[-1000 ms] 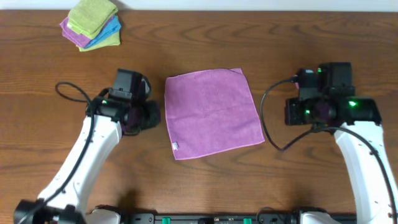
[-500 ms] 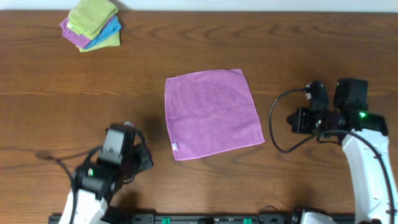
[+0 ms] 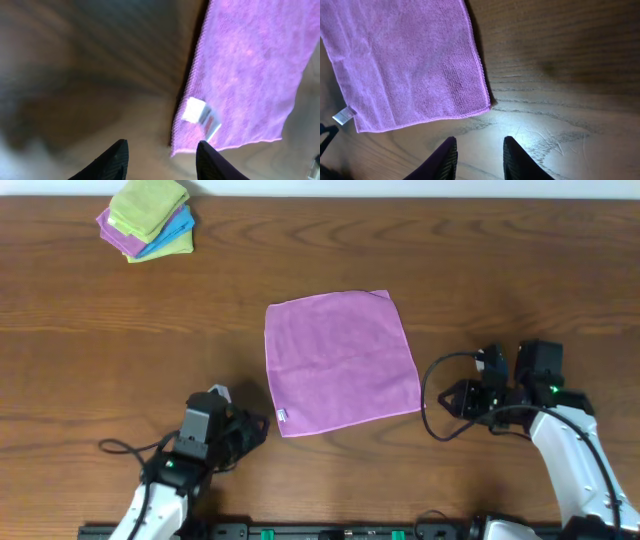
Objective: Fold the cloth
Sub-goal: 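Move both grippers down to the cloth's two lower corners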
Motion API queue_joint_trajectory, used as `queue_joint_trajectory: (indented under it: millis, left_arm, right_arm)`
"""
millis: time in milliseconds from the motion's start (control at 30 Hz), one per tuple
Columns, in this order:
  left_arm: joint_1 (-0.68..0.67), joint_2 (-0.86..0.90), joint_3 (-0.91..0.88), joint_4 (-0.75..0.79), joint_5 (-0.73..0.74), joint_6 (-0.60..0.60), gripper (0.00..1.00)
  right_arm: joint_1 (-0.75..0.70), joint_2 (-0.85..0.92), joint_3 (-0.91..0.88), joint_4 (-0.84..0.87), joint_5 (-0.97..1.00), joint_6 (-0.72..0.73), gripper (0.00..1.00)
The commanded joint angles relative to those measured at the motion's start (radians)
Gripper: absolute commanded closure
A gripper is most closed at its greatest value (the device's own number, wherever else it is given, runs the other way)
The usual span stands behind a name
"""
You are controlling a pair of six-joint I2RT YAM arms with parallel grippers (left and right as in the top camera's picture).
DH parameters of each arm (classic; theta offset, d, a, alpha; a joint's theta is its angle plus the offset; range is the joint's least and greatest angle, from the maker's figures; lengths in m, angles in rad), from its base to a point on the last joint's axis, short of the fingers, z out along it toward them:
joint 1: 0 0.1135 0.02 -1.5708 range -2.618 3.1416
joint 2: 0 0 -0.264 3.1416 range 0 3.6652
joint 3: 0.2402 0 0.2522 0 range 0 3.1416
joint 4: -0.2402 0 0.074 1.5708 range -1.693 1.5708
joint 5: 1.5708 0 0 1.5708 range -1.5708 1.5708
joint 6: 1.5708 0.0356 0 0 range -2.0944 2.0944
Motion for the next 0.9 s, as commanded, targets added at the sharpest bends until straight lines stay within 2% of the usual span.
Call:
queue_joint_trajectory:
  millis: [0,67,267,600,867]
  left_arm:
    - [-0.004,0.095,0.005,0.085,0.08,-0.019,0.55]
    - [-0.004,0.171,0.005,0.157,0.113,-0.027,0.56]
    - [-0.004,0.333,0.005,0.288,0.238,-0.036,0.63]
    - [-0.004,0.341,0.005,0.293,0.258,-0.036,0.63]
    - [-0.027,0.341,0.005,0.29,0.257,-0.036,0.62]
  right_arm:
    - [-0.008,0.001,-0.004,0.018,-0.014,0.023,0.66]
    - [-0.008,0.001,-0.004,0.031,0.002,0.023,0.59]
    - [-0.008,0.039,-0.009,0.083,0.006,0.023,0.55]
    - [-0.008,0.246,-0.01,0.158,-0.076,0.019,0.58]
    - [-0.008,0.325,-0.01,0.179,-0.087,0.0,0.55]
